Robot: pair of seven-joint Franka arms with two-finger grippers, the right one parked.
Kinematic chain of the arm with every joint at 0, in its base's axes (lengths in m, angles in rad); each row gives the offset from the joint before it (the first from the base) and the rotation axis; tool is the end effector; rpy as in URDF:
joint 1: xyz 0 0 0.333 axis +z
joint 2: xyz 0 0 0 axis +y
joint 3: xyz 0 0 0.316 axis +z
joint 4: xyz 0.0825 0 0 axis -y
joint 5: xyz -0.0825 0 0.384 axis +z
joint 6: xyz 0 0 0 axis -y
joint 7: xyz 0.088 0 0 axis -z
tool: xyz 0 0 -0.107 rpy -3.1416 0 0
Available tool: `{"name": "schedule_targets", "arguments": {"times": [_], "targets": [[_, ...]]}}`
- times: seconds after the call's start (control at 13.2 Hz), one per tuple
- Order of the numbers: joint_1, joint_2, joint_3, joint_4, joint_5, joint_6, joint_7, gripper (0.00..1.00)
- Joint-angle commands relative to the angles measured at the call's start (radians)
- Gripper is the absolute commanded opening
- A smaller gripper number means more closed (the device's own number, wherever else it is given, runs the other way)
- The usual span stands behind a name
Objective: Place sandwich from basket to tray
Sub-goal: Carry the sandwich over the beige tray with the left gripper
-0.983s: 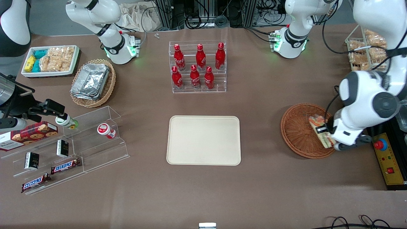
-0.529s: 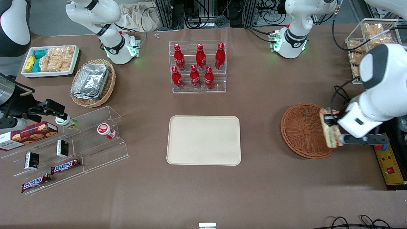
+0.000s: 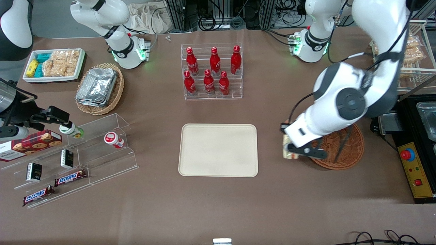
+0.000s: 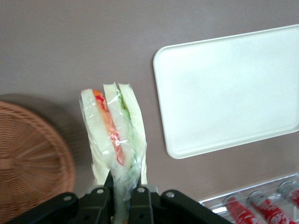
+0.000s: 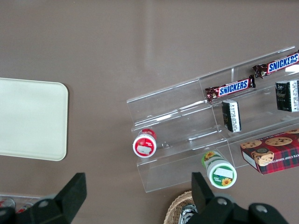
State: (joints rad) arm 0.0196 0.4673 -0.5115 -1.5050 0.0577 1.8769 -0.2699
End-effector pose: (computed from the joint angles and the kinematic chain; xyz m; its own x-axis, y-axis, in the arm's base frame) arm 0.6201 -0.2685 0.4216 0.9759 -0.2024 -0.0814 -0.1887 -0.9704 0.1510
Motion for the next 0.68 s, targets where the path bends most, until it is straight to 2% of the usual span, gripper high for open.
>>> {"name": "schedule_targets", "arguments": {"times": [0.0,0.15,0.38,0.61], "targets": [[-0.048,0.146,-0.028,0.068,0.065,0.071,-0.063,0.0],[-0.108,0.207,-0.024,0.075,0.099,0.158,-0.182,0.0],[-0.159,0.302,-0.024,0.077,0.214,0.249,-0.285,0.0],[-0.161,0.356,-0.024,0.075,0.228,0.326,-0.285,0.0]]}}
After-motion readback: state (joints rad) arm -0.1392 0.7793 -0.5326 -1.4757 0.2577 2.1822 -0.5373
